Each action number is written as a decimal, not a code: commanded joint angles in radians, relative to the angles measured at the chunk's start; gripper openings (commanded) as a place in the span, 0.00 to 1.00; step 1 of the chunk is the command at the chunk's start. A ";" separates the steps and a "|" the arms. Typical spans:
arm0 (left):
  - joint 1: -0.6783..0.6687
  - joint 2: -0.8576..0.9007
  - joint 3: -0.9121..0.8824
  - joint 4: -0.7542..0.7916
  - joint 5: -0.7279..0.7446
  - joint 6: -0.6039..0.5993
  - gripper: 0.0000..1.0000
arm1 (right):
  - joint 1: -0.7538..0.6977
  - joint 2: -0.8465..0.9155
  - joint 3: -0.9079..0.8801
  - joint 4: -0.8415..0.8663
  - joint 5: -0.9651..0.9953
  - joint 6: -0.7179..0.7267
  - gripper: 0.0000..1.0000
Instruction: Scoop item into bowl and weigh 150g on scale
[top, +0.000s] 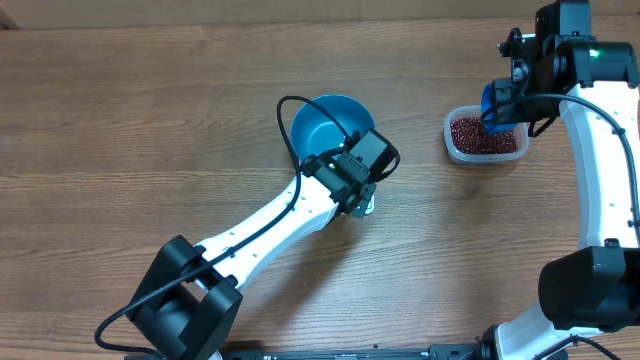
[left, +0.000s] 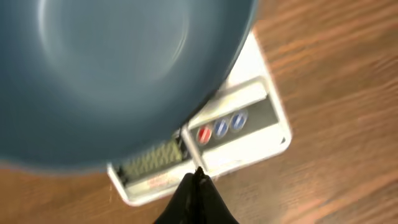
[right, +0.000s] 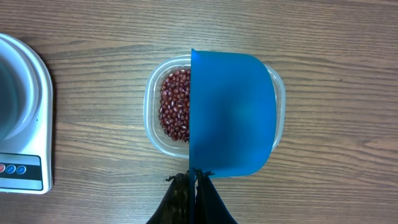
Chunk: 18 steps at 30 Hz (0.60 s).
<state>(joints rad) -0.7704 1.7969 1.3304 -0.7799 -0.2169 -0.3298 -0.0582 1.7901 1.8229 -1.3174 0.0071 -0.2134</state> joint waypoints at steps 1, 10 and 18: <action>0.028 -0.021 0.016 -0.080 0.012 -0.180 0.04 | -0.003 0.000 -0.004 0.008 -0.001 0.004 0.04; 0.076 -0.020 0.015 -0.106 0.107 -0.223 0.04 | -0.003 0.000 -0.004 0.007 -0.001 0.004 0.04; 0.077 -0.019 0.016 -0.091 0.107 -0.164 0.04 | -0.003 0.000 -0.004 0.003 -0.001 0.004 0.04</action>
<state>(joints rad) -0.6956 1.7969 1.3304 -0.8833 -0.1230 -0.5247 -0.0582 1.7901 1.8229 -1.3197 0.0074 -0.2138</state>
